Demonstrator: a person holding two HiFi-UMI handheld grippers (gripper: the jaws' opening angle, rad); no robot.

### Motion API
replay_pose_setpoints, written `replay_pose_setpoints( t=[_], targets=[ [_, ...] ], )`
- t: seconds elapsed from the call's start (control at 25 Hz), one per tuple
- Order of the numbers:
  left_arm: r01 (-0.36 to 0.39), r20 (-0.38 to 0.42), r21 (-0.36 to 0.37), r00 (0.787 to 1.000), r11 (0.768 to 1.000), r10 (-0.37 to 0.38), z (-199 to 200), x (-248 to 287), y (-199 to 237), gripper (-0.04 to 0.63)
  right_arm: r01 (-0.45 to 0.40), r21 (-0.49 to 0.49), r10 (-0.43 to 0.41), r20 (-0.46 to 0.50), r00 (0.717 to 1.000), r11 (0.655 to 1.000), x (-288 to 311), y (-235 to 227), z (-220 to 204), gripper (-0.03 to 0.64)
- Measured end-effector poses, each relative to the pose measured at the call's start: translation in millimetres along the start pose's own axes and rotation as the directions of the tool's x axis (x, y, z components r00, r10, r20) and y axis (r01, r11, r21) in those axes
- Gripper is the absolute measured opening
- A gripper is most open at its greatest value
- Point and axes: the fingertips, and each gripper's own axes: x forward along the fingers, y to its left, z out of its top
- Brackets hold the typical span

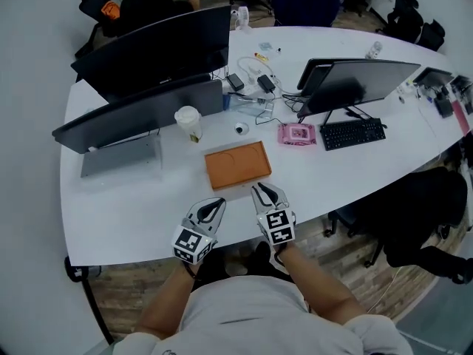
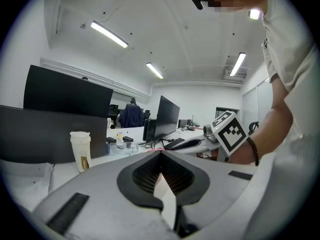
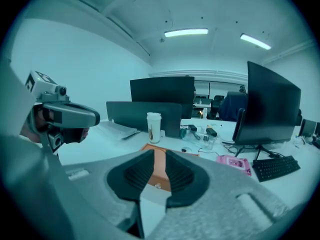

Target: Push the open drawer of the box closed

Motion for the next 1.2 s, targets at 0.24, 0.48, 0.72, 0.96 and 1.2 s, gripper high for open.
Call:
replay_pose_setpoints(
  t=[0.24,0.48,0.72,0.96,1.2],
  targets=[
    [0.006,0.031,0.030,0.999,1.000,-0.007,39,-7,-18,-0.002,-0.001,-0.035,0.003,0.069,0.998,0.999,-39,4,38,0.042],
    [-0.005,0.051,0.071,0.999,0.997,0.001,73,-5,-28,-0.002,-0.007,-0.075,0.017,0.141,0.990,0.997,-59,0,77,0.007],
    [-0.012,0.045,0.087,0.999,0.996,0.008,86,-2,-44,-0.002,-0.042,-0.104,0.060,0.174,0.983,0.994,-74,-4,94,0.003],
    [-0.077,0.069,0.084,0.995,0.994,0.071,104,-1,-49,-0.002,-0.101,-0.156,0.131,0.199,0.971,0.983,-87,-14,110,0.003],
    [-0.177,0.106,0.035,0.979,0.984,0.172,105,-6,-70,-0.002,-0.169,-0.226,0.216,0.200,0.956,0.959,-105,-27,100,0.003]
  ],
)
